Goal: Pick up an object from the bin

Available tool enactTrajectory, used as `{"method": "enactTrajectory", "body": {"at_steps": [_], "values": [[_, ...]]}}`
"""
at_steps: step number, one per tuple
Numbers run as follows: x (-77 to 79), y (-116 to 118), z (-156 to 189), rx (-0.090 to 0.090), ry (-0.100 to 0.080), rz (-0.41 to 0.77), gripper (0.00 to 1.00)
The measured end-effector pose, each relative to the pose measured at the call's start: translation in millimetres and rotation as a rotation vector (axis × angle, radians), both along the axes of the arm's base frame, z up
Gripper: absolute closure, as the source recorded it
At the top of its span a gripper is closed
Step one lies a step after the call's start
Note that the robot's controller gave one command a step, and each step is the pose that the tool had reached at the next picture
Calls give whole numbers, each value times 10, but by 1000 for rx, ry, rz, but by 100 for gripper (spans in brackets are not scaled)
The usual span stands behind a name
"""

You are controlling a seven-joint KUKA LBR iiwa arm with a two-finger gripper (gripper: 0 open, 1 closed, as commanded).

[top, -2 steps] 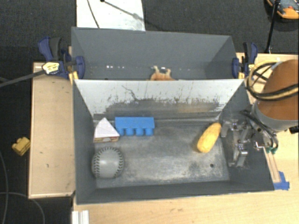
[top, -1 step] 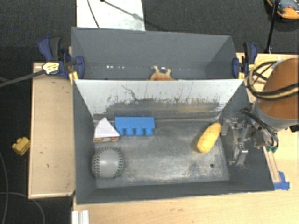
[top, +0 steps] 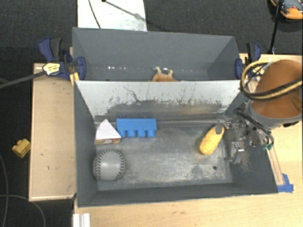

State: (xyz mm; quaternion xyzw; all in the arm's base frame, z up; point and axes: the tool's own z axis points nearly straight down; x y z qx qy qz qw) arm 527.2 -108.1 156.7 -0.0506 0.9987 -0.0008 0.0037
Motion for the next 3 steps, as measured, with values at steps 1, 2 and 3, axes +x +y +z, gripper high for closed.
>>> {"method": "enactTrajectory", "body": {"at_steps": [1,2,3], "values": [[457,19,-258,0,3,256,0],[561,-19,-253,-1,4,468,0],[633,-92,-895,0,7,604,0]]}}
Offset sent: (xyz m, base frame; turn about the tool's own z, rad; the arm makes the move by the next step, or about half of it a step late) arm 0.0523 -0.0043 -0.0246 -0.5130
